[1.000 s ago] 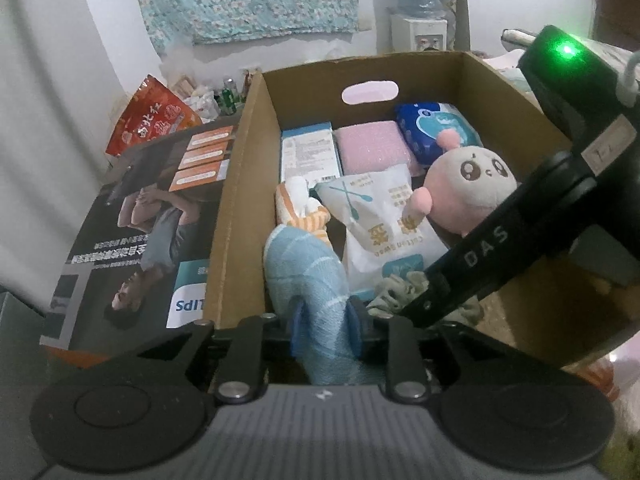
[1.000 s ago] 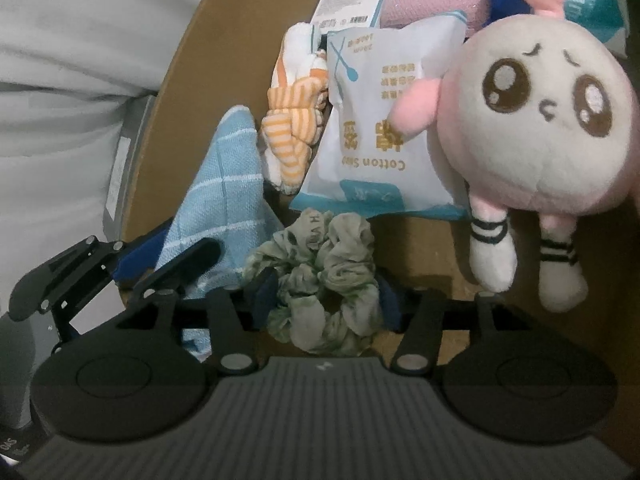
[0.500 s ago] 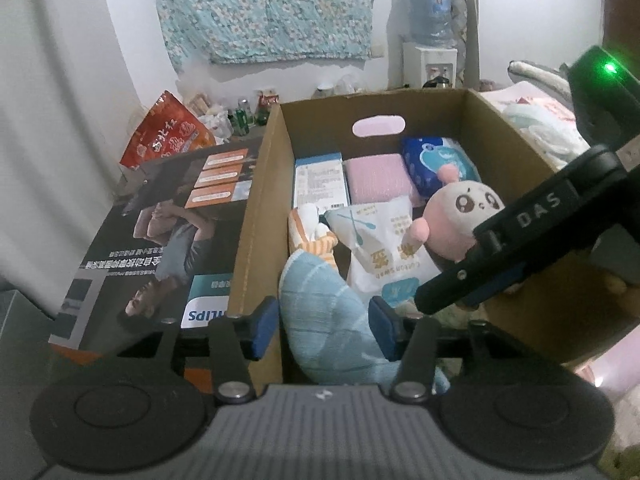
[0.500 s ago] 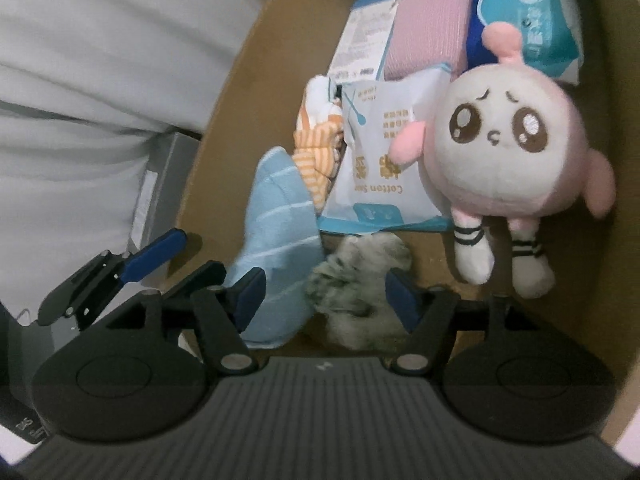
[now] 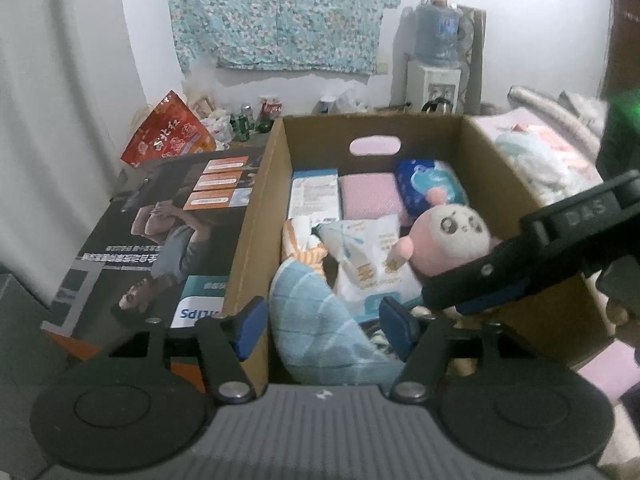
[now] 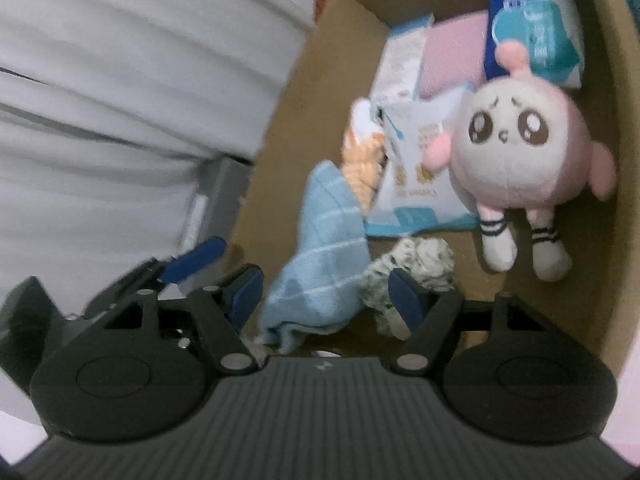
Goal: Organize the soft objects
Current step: 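Lower both items into the box and open both tools, then withdraw both tools from the box toward the items on the bed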
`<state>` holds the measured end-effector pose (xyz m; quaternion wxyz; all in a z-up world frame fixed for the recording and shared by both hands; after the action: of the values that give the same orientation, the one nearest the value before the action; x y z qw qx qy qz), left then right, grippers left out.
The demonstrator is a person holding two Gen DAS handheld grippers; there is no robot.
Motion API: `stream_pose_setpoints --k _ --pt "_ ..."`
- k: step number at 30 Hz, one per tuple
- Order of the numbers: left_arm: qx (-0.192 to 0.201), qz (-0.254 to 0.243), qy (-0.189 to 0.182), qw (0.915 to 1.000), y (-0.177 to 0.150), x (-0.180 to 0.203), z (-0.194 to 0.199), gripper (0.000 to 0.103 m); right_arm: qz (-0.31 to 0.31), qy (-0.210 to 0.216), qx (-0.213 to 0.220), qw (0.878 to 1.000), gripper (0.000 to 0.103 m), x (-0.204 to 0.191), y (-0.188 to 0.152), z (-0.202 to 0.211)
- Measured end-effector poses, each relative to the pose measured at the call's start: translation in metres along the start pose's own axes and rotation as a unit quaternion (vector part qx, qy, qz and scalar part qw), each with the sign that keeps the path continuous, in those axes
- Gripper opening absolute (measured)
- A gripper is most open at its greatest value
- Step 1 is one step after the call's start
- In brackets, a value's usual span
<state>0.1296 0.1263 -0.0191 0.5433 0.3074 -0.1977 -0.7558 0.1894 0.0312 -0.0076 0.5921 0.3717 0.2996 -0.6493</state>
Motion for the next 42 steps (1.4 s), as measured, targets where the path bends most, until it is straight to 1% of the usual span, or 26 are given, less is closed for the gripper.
stream_pose_setpoints --k 1,3,8,15,20,28,32,37,42 --pt "0.006 0.007 -0.003 0.9999 0.001 0.0 0.003 0.07 0.001 0.01 0.008 1.0 0.074 -0.001 0.0 0.007" --pt "0.013 0.019 -0.006 0.9997 0.003 0.001 0.008 0.077 0.002 0.03 0.026 0.999 0.077 -0.003 -0.002 0.022" --pt "0.031 0.038 -0.015 0.9987 0.007 0.008 0.022 0.08 0.008 0.066 0.073 0.995 0.08 -0.003 -0.009 0.061" --pt "0.062 0.044 -0.023 0.9968 0.017 0.027 0.04 0.083 0.025 0.085 0.137 0.987 0.081 0.005 -0.02 0.114" --pt "0.081 0.043 -0.036 0.9951 0.026 0.049 0.048 0.084 0.031 0.09 0.179 0.979 0.081 0.02 -0.03 0.149" --pt "0.101 0.02 -0.073 0.992 0.041 0.103 0.052 0.085 0.011 0.08 0.233 0.969 0.081 0.065 -0.043 0.196" --pt "0.109 -0.002 -0.093 0.9897 0.051 0.135 0.052 0.085 -0.001 0.073 0.255 0.964 0.081 0.091 -0.049 0.215" --pt "0.121 -0.042 -0.105 0.9862 0.062 0.18 0.053 0.085 -0.017 0.049 0.285 0.957 0.081 0.13 -0.058 0.241" --pt "0.129 -0.07 -0.119 0.982 0.076 0.222 0.048 0.085 -0.03 0.021 0.309 0.95 0.081 0.166 -0.064 0.268"
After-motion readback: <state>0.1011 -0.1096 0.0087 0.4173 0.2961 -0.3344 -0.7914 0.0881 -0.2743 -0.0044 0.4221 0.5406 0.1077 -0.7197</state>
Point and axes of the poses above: each gripper's, at about its wrist camera, not at the fingertips, and z roughly against the way its jaws point, x to its right, y to its top, the point moved 9 cm from there along -z, roughly the way its jaws point, and after that the axes turned 15 degrees about -z, right-handed, at the moved point
